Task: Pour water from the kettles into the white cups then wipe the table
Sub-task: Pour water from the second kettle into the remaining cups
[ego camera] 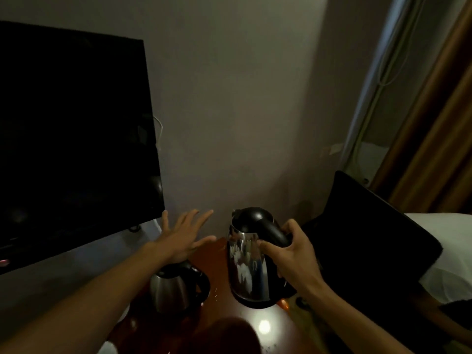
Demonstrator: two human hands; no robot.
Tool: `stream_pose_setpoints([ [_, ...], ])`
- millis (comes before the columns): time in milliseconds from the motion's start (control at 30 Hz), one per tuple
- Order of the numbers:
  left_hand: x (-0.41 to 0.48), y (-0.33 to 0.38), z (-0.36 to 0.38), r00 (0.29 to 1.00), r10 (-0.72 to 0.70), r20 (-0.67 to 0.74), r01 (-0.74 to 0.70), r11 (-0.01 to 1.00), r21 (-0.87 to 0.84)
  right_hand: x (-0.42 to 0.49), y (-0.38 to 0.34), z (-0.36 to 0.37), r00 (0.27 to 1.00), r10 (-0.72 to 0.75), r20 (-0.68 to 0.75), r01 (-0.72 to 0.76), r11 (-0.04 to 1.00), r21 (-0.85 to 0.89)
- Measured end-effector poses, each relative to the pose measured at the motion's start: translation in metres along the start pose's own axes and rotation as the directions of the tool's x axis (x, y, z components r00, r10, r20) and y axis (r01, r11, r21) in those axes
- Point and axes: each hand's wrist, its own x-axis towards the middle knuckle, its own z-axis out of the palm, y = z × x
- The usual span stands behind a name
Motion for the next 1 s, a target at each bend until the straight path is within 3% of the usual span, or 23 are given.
stream_pose_setpoints([
  [567,0.116,-0.019,0.047,0.994,-0.091,0.063,0.09,0.996,0.015,0.132,0.118,0.092,0.973,0.182,0.141,-0.192,0.98,0.058],
  [733,0.121,-0.037,0.066,0.99,-0.134,0.036,0.135,0.991,-0.017,0.146,0.14,0.127,0.969,0.192,0.157,-0.202,0.978,0.05],
  [1000,0.094,-0.054,0.084,0.979,-0.148,0.141,0.155,0.987,-0.04,0.128,0.176,0.154,0.964,0.173,0.203,-0.185,0.982,0.039],
])
